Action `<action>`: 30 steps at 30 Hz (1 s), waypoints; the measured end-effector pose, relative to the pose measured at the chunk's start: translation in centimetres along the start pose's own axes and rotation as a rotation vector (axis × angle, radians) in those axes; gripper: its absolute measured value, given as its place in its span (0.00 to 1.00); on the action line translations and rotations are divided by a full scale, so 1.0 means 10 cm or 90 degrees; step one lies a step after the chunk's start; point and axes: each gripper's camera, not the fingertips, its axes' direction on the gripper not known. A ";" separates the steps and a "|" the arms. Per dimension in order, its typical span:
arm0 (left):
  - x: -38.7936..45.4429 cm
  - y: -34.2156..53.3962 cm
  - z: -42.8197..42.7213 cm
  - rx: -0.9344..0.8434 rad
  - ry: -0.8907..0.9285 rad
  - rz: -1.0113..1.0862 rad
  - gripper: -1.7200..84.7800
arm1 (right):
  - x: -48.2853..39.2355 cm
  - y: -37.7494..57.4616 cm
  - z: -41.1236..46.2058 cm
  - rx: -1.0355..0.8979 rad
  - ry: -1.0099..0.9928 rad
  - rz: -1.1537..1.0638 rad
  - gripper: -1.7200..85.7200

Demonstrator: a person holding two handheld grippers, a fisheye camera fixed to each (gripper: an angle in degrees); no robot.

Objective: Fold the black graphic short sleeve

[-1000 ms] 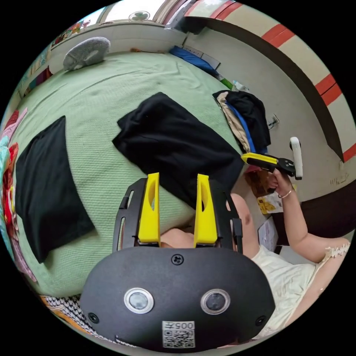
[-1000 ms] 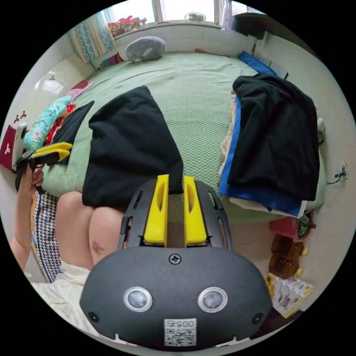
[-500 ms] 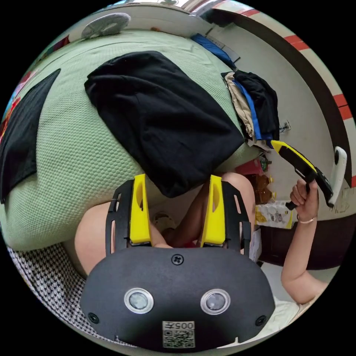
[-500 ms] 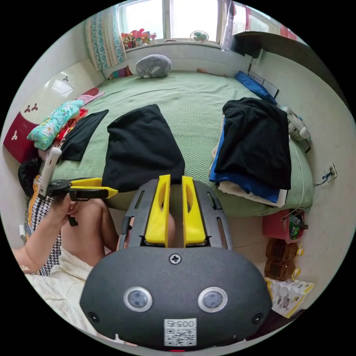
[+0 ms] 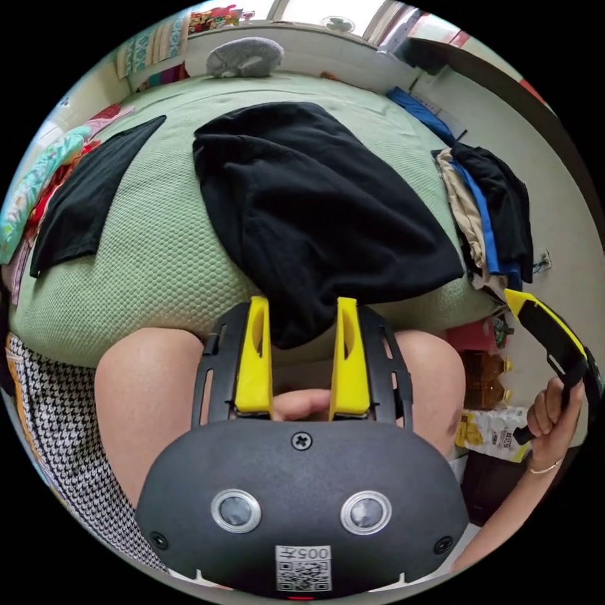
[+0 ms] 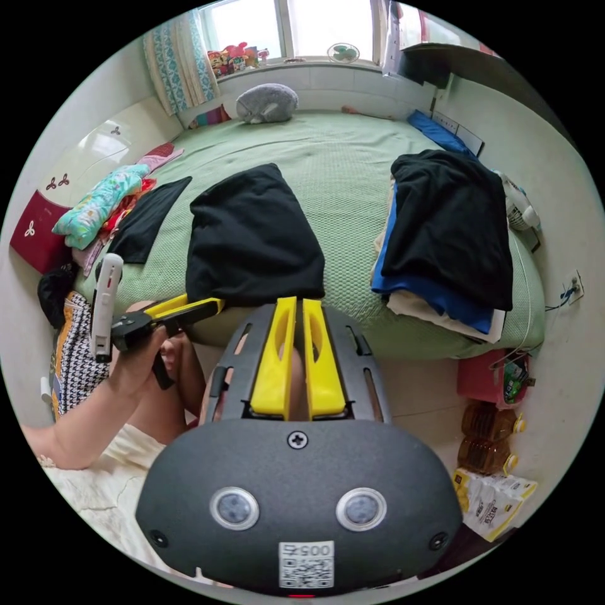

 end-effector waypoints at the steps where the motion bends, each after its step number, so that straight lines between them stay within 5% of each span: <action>1: 0.01 0.02 -0.06 0.006 0.002 0.018 0.14 | 0.03 -0.02 0.01 0.001 -0.004 0.004 0.00; 9: -0.46 0.02 -0.74 0.009 0.059 0.104 0.09 | 0.05 -0.35 0.03 0.020 -0.047 -0.002 0.01; 18: -1.94 -0.15 -1.73 0.017 0.046 0.103 0.08 | -0.33 -1.28 0.33 0.067 -0.121 -0.084 0.04; 30: -2.44 -0.04 -1.90 -0.002 0.057 0.114 0.08 | -0.28 -2.54 1.92 -0.089 -0.233 0.023 0.19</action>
